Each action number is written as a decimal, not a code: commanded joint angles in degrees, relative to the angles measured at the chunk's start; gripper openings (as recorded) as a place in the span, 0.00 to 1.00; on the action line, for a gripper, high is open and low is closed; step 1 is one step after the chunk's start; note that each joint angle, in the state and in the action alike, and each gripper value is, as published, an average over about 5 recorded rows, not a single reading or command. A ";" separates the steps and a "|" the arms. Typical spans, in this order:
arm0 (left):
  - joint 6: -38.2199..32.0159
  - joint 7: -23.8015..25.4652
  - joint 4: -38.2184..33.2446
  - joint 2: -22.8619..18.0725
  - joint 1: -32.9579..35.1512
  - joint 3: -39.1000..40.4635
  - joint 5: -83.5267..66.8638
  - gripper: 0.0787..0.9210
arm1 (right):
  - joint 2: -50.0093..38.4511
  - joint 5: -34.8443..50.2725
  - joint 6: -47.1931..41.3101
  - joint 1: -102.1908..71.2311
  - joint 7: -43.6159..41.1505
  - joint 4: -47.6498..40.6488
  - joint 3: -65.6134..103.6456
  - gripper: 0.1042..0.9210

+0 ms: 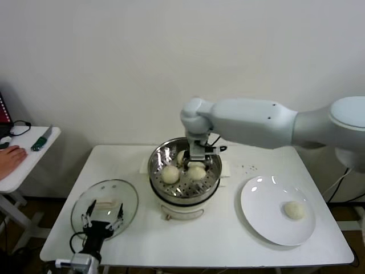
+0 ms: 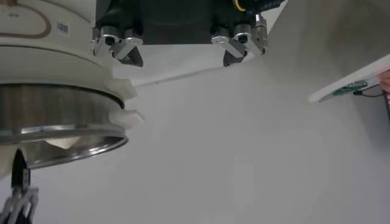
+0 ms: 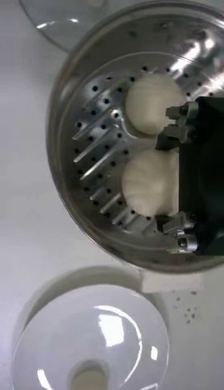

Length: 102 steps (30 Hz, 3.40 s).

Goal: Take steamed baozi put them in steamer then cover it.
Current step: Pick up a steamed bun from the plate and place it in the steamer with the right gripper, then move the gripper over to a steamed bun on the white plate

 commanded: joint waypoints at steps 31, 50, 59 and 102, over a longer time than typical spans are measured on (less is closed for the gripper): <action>0.43 -0.23 1.49 2.38 -1.45 -0.32 -1.13 0.88 | -10.55 11.06 -12.15 9.44 16.17 -0.05 -4.66 0.88; 0.53 -0.24 1.08 2.50 -2.08 -0.75 -2.08 0.88 | -45.17 19.59 -43.87 -10.22 8.41 3.77 7.43 0.88; 1.00 -0.49 1.36 1.69 -2.21 -0.53 -1.30 0.88 | -49.44 9.21 -42.20 -28.41 6.00 0.83 22.02 0.88; 0.45 -0.59 2.38 1.28 -1.30 -0.96 -0.84 0.88 | -43.08 0.85 -38.07 -35.13 5.30 -9.39 25.56 0.83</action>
